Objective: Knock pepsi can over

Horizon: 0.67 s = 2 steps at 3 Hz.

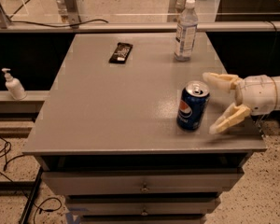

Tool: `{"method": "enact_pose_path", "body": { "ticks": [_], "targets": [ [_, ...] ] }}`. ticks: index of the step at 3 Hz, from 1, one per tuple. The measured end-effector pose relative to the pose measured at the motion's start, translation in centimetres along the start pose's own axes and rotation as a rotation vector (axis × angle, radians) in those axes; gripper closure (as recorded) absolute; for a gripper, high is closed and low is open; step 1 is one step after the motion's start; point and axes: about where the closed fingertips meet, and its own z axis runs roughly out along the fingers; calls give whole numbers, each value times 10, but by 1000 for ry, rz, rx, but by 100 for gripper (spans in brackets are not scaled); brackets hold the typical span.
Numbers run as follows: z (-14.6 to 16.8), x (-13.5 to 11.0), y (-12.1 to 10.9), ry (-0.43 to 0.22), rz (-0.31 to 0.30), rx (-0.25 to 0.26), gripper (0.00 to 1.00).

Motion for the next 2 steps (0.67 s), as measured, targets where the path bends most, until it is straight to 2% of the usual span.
{"method": "enact_pose_path", "body": {
  "ticks": [1,2],
  "targets": [
    [44,2,-10,10,43,3,0],
    [89,-10,-24,42,83,15,0]
  ]
}}
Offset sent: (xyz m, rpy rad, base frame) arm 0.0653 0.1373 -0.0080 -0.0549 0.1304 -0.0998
